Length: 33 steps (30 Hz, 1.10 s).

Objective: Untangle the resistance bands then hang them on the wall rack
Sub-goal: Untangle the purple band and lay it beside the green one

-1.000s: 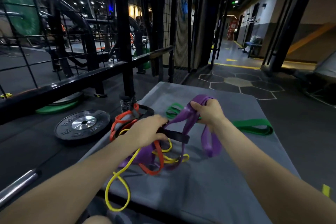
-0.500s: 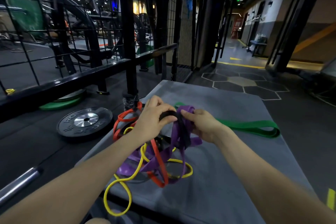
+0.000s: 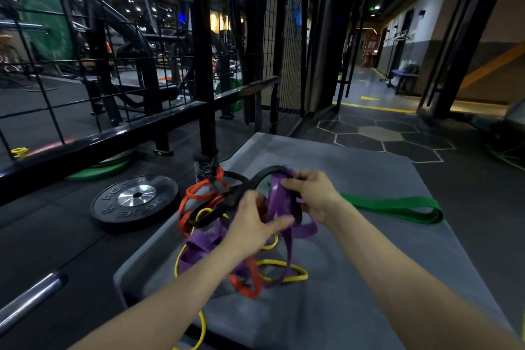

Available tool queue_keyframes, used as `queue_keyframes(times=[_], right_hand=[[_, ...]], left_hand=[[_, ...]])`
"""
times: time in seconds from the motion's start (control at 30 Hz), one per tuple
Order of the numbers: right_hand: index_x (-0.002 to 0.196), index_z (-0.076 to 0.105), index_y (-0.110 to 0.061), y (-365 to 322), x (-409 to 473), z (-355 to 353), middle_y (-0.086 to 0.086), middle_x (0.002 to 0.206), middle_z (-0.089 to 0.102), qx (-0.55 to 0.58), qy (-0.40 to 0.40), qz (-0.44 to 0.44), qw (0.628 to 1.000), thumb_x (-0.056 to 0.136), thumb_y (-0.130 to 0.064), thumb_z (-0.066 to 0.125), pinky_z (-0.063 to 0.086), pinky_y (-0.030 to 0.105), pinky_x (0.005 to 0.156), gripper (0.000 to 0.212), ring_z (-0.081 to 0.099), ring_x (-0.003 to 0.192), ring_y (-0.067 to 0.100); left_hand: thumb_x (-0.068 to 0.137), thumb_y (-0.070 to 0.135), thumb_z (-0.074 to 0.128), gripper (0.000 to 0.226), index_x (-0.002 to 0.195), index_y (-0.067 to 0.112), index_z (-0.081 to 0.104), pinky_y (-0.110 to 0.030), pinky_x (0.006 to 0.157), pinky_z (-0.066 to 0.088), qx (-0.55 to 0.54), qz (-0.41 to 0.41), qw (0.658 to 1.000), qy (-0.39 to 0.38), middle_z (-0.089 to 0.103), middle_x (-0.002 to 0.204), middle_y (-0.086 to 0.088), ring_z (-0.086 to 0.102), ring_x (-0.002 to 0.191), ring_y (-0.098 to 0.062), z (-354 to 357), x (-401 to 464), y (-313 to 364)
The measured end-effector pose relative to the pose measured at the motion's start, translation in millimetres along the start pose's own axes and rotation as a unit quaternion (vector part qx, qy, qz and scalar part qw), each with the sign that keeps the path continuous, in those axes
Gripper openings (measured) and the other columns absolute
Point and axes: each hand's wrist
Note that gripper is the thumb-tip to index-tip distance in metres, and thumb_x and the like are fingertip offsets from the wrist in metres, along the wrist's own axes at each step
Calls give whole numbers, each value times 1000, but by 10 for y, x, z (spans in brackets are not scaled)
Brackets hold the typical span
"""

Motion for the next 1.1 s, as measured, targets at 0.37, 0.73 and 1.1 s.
queue_keyframes(times=[0.37, 0.73, 1.1], right_hand=[[84, 61, 4, -342, 339, 31, 18, 79, 66, -262, 123, -45, 956, 92, -28, 51, 58, 34, 69, 34, 64, 74, 36], [87, 58, -8, -556, 473, 55, 12, 94, 59, -313, 52, -21, 948, 86, -18, 63, 44, 29, 71, 11, 57, 77, 22], [116, 51, -10, -1104, 336, 457, 9, 110, 64, -81, -12, -242, 967, 73, -7, 76, 53, 41, 89, 51, 63, 101, 24]], left_hand=[[82, 26, 44, 39, 114, 6, 55, -28, 84, 37, 240, 93, 966, -19, 60, 109, -15, 55, 106, -30, -762, 301, 280], [89, 18, 61, 4, 89, 19, 64, -29, 81, 42, -20, 86, 996, 15, 61, 81, 0, 54, 80, -14, -1410, 926, 927], [78, 12, 72, 20, 96, 17, 65, -25, 87, 49, -142, 123, 982, 3, 63, 92, 2, 60, 90, -11, -1228, 1092, 1443]])
Point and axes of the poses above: each hand's wrist, its own x-axis towards the middle knuckle, its own z-axis out of the palm, y = z × x
